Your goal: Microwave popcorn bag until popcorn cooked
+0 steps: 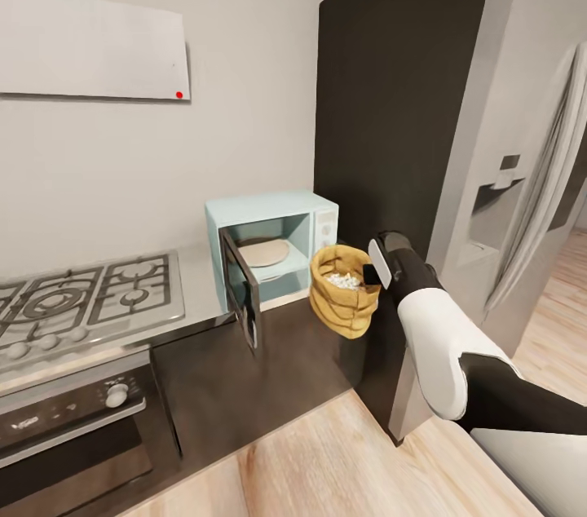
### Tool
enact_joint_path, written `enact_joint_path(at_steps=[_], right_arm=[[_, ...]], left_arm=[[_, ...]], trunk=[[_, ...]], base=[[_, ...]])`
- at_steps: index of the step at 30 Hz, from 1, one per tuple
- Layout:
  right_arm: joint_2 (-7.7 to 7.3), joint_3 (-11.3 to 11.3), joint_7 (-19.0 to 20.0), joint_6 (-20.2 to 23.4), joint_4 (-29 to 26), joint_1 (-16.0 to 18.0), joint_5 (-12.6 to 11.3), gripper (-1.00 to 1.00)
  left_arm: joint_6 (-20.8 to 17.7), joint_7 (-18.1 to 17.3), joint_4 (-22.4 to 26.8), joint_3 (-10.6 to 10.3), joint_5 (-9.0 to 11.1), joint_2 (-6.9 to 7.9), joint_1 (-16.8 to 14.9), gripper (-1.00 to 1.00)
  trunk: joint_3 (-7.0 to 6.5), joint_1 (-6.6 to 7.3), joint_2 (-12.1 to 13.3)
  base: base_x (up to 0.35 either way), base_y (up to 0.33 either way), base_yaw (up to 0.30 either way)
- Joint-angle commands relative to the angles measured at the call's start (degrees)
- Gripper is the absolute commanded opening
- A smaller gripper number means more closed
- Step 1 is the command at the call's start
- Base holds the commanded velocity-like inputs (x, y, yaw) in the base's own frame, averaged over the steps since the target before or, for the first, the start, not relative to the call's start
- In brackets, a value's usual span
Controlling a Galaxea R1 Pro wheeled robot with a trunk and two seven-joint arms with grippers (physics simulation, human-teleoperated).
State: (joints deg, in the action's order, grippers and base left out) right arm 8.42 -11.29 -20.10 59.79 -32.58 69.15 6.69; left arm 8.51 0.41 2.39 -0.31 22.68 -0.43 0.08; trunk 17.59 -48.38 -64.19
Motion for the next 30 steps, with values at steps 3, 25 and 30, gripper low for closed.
enact_joint_path(at_steps=[3,25,30], right_arm=[[0.39,-0.40,0.24,0.21,-0.10,0.05,0.67,-1.00],[1.58,-0.44,0.46,0.21,-0.15,0.08,0.00,-1.00],[1.58,-0.40,0.32,0.21,-0.11,0.09,0.10,-1.00]], left_arm=[[0.10,0.03,0.07,-0.24,0.11,-0.01,0.01,1.00],[0.10,0.05,0.07,-0.05,0.35,-0.01,0.01,1.00],[0.10,0.05,0.07,-0.12,0.27,-0.01,0.01,1.00]], trunk=[[0.06,-0.02,-0.03],[0.06,-0.02,-0.03],[0.06,-0.02,-0.03]], base=[[0.285,0.000,0.000],[0.244,0.000,0.000],[0.002,0.000,0.000]])
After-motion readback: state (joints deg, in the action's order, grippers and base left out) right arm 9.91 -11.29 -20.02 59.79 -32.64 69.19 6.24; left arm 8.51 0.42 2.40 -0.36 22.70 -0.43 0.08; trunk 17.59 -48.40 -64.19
